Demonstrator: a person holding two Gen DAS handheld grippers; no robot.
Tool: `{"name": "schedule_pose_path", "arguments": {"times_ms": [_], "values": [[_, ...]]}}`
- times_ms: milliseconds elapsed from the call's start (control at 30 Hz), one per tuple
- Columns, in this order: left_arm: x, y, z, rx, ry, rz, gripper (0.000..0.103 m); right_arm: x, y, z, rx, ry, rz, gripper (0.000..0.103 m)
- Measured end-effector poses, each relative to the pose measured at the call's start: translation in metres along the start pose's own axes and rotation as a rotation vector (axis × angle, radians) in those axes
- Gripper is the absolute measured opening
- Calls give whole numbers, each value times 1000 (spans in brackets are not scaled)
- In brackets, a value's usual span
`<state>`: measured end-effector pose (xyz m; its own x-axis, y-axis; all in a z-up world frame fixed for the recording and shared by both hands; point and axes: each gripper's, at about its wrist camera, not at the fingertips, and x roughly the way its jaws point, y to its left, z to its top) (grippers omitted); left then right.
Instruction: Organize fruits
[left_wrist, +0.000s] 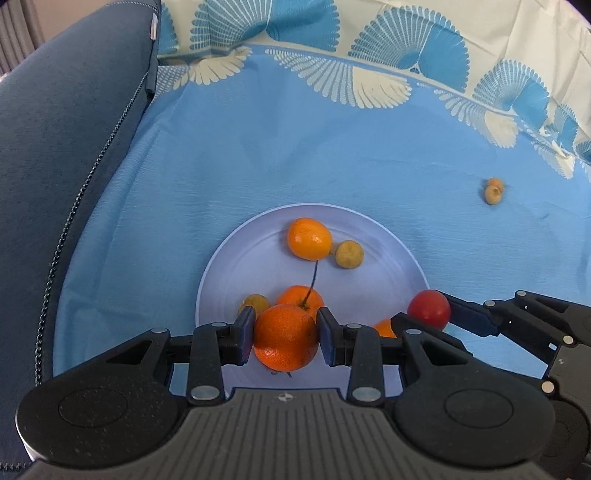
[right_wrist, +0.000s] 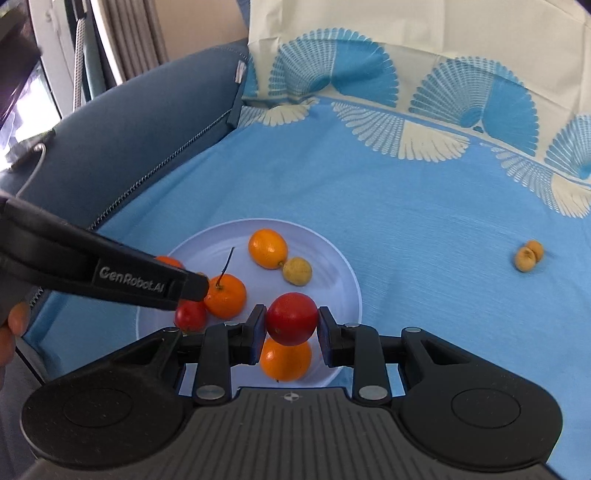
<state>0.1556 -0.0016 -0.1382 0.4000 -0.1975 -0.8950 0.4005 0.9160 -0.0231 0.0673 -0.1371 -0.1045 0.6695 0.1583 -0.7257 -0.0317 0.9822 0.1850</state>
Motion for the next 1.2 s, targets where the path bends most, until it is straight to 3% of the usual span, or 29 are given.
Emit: {"name": "schedule_pose_path", "arguments": {"times_ms": [100,167,233,300,500,700,867,1200], "values": [[4,1,1,16,-6,-8,46,8,0,1,-2,6,2,31],[1,2,1,19,-22,-8,92,11,0,3,-3,5,8,32],[-9,5,1,1,-69,-7,102,10,2,6,-15,-3,11,47],[-17,7,1,3,-78,-8,102,6,2,8,-23,-16,3,69],[-50,14,-21,-53,-65,19,102,-32,1,-1,22,-17,-25,85],[-89,14,-59,-102,-60,80,102,-86,6,-25,100,-33,-71,91],[-119,10,-85,-116,-74,80,102,-124,18,-44,137,-55,-92,94],[-170,-3,-125,-108,-158,85,102,-187,51,-76,88,-159,-122,96]]}}
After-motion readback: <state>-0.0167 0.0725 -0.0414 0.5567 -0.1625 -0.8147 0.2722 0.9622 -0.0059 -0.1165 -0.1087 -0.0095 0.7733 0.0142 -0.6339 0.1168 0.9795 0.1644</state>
